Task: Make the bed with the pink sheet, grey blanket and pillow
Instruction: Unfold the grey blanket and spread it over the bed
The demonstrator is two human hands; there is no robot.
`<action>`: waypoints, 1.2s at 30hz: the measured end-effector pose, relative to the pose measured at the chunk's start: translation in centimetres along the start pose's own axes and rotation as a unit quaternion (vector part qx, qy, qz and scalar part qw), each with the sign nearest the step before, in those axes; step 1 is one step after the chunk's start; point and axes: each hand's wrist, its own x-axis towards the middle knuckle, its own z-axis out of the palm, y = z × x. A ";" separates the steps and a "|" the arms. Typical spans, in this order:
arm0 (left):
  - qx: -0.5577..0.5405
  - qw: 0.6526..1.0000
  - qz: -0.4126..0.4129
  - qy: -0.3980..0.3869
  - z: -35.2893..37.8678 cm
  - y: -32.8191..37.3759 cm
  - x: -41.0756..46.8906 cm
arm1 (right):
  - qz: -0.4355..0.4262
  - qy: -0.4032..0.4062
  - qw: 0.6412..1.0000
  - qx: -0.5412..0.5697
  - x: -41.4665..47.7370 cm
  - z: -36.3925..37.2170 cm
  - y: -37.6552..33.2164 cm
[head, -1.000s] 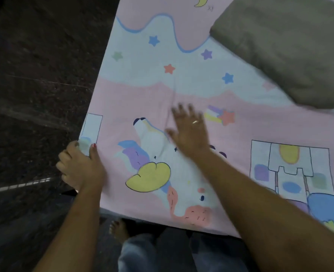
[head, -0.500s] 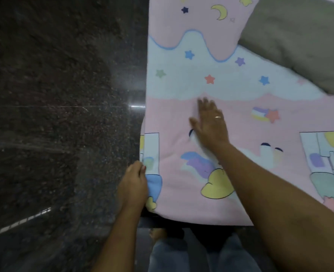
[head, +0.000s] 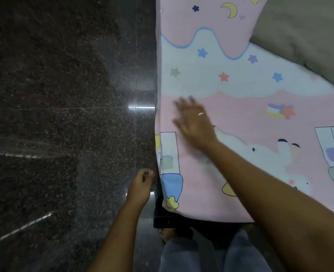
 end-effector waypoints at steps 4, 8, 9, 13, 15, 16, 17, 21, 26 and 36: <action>-0.064 0.995 -0.060 -0.042 1.8 2.8 1.4 | 0.178 -0.032 0.981 -0.072 -2.0 0.6 2.0; -0.095 0.985 -0.140 -0.018 3.6 1.9 2.6 | 0.080 -0.062 0.991 -0.084 -4.3 2.7 -3.0; -0.091 0.984 -0.151 -0.019 3.8 1.3 3.1 | 0.056 -0.071 0.992 -0.086 -4.5 2.9 -3.7; -0.081 0.979 -0.182 -0.044 4.1 1.0 3.8 | 0.020 -0.079 0.994 -0.074 -4.6 2.9 -3.6; -0.106 0.978 -0.168 -0.060 4.1 1.7 3.8 | 0.009 -0.076 0.994 -0.082 -4.6 2.9 -3.6; -0.118 0.977 -0.162 -0.068 4.1 2.1 3.8 | 0.006 -0.075 0.993 -0.086 -4.5 3.0 -3.8; -0.117 0.978 -0.154 -0.073 4.0 2.3 3.9 | 0.004 -0.075 0.993 -0.089 -4.4 3.1 -4.0; -0.094 0.985 -0.130 -0.071 3.6 1.9 4.7 | -0.003 -0.076 0.995 -0.066 -3.9 3.2 -5.3; -0.113 0.983 -0.132 -0.059 4.0 2.0 5.7 | -0.073 -0.072 0.995 -0.008 -3.1 1.9 -2.7; -0.050 0.995 -0.063 -0.060 4.3 1.9 8.8 | -0.116 -0.009 0.991 -0.073 -3.4 3.2 -1.7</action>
